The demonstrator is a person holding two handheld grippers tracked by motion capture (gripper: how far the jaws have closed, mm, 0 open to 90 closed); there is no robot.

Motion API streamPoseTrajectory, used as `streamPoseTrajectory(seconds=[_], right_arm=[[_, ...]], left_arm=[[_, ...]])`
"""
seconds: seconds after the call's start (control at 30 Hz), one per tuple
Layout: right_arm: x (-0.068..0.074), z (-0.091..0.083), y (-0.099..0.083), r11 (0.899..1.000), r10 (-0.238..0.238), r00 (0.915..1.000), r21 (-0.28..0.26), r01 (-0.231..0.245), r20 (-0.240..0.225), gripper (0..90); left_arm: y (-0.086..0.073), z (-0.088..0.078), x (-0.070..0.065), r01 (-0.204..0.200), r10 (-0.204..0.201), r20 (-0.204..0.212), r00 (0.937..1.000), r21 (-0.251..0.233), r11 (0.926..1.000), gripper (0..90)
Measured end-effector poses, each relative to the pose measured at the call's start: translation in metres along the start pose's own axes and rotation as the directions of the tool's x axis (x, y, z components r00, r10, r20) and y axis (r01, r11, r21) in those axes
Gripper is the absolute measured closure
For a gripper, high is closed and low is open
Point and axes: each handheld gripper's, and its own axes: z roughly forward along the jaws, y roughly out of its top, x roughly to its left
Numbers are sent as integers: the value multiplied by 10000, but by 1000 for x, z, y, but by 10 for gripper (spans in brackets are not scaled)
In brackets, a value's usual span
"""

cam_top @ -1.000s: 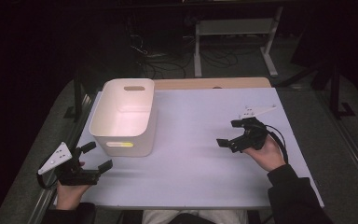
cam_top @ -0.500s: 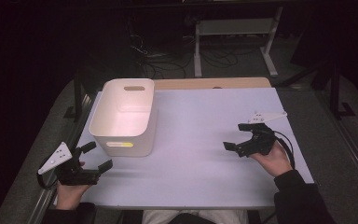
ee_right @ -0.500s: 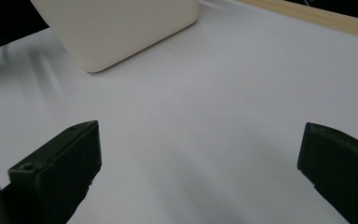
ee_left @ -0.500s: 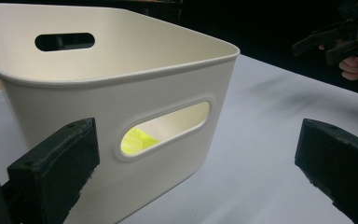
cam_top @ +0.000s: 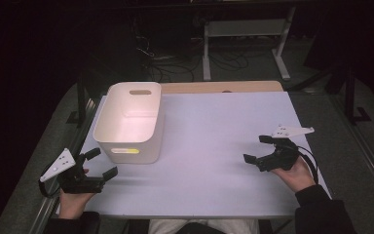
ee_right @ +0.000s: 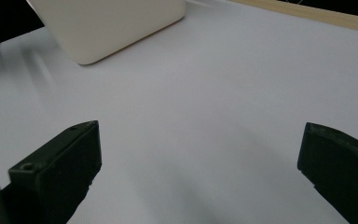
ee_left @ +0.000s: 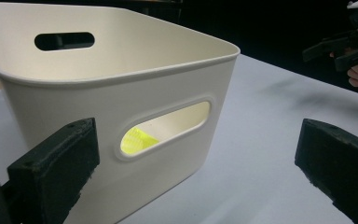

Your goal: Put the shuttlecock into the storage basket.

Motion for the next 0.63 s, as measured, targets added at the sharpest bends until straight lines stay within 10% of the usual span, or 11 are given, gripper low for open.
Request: streamPoseTrajectory(seconds=[0.63], right_arm=[[1, -18, -29, 9998, -65, 9990, -195, 73, 432, 0]], left_arm=[[0, -1, 0, 63, -63, 31, 10000, 3, 10000, 0]])
